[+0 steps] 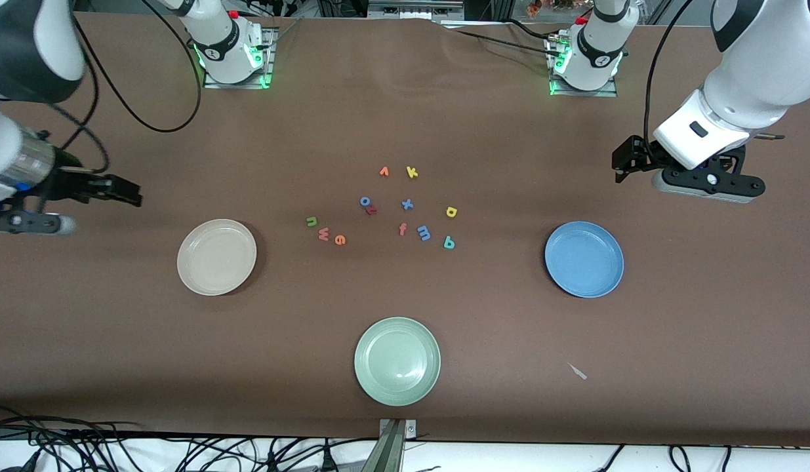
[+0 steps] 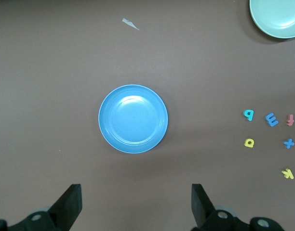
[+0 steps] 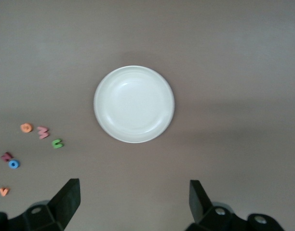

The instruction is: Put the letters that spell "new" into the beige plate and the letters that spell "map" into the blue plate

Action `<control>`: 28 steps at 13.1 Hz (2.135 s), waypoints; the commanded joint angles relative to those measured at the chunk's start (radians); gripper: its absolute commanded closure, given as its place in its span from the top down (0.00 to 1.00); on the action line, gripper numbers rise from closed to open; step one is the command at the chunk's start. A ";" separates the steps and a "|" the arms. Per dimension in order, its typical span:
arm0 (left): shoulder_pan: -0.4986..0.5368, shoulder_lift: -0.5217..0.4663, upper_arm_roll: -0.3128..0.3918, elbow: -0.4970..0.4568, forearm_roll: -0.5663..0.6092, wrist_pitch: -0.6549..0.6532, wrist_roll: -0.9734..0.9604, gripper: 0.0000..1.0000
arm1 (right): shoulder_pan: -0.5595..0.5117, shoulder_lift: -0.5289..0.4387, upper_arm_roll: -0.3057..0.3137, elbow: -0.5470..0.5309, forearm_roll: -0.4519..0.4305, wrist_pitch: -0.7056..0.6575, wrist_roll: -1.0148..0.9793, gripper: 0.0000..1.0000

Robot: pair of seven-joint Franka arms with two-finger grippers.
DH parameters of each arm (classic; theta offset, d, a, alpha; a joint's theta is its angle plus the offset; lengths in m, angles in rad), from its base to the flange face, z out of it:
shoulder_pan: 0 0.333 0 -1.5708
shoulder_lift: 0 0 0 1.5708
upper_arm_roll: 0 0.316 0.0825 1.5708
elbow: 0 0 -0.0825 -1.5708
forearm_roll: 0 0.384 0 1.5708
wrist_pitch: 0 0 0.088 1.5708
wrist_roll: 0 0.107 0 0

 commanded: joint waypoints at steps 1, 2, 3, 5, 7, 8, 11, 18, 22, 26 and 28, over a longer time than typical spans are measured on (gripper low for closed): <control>-0.001 0.009 -0.041 0.052 -0.013 -0.022 0.003 1.00 | 0.045 0.036 0.008 0.005 0.055 0.034 0.048 1.00; 0.000 0.007 -0.040 0.052 -0.014 -0.023 0.006 1.00 | 0.066 0.053 0.008 0.005 0.080 0.049 0.064 1.00; 0.002 0.007 -0.040 0.052 -0.013 -0.025 0.010 1.00 | 0.092 0.074 0.008 0.005 0.082 0.075 0.084 1.00; 0.000 0.009 -0.040 0.052 -0.017 -0.025 0.004 1.00 | 0.146 0.109 0.007 0.005 0.074 0.108 0.133 1.00; 0.000 0.006 -0.041 0.055 -0.025 -0.043 0.004 1.00 | 0.172 0.142 0.007 0.003 0.079 0.135 0.173 1.00; 0.000 0.006 -0.043 0.057 -0.025 -0.071 0.003 1.00 | 0.198 0.164 0.007 -0.003 0.077 0.166 0.192 1.00; 0.000 0.006 -0.070 0.060 -0.025 -0.076 0.001 1.00 | 0.195 0.175 0.066 -0.137 0.067 0.362 0.251 1.00; -0.048 0.214 -0.089 0.060 -0.014 0.021 0.015 1.00 | 0.191 0.238 0.179 -0.430 -0.041 0.790 0.464 1.00; -0.113 0.450 -0.092 0.080 -0.025 0.105 0.018 1.00 | 0.191 0.238 0.209 -0.532 -0.056 0.871 0.504 1.00; -0.167 0.637 -0.098 0.095 -0.055 0.372 -0.128 1.00 | 0.191 0.248 0.211 -0.580 -0.056 0.910 0.506 1.00; -0.214 0.638 -0.096 0.095 -0.143 0.394 -0.407 1.00 | 0.192 0.258 0.211 -0.610 -0.058 0.957 0.504 1.00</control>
